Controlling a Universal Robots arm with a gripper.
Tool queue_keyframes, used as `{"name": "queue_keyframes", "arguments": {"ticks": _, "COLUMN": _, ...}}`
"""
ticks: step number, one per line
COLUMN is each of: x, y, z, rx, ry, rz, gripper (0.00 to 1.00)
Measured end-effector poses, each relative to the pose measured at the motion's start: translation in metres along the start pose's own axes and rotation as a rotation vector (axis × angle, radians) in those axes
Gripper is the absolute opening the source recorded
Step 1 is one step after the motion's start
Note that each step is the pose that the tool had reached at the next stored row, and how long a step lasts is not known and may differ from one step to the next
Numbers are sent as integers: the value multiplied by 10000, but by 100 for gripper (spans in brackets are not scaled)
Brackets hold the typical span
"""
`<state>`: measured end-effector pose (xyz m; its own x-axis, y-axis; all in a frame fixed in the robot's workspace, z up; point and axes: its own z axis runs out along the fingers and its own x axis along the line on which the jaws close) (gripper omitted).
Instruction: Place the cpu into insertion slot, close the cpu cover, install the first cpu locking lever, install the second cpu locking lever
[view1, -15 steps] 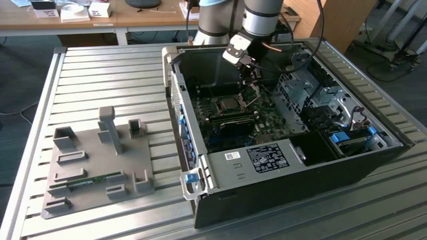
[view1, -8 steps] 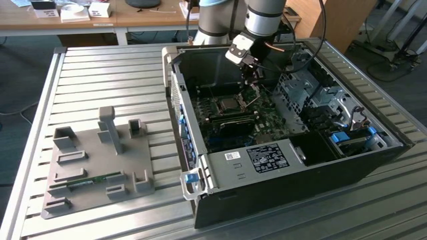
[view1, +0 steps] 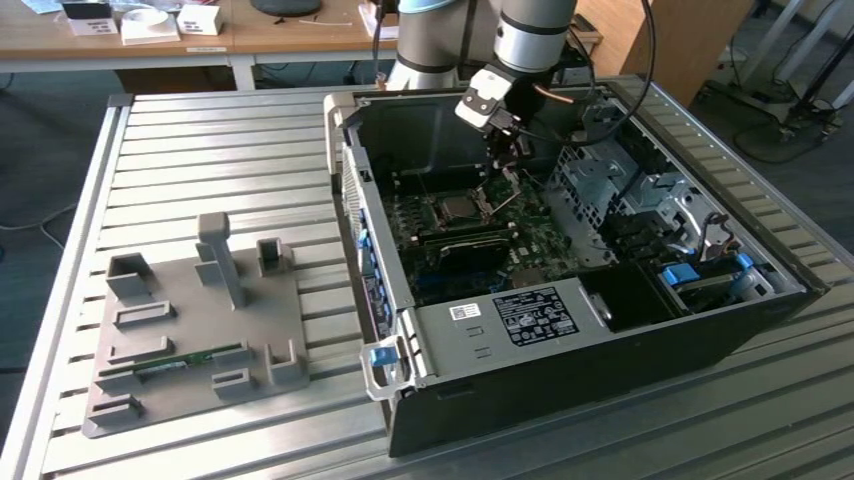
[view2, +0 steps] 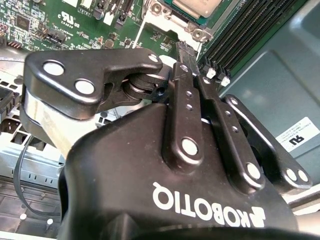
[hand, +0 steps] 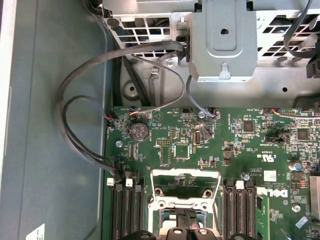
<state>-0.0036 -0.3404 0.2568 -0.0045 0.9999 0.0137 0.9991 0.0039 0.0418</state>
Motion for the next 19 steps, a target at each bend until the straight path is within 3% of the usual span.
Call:
{"name": "queue_keyframes", "arguments": {"ticks": 10, "x": 4, "y": 6, "z": 0, "rx": 1, "ry": -1, "rz": 0, "gripper": 11}}
{"name": "queue_keyframes", "arguments": {"ticks": 19, "x": 6, "y": 97, "z": 5, "rx": 1, "ry": -1, "rz": -1, "gripper": 11}}
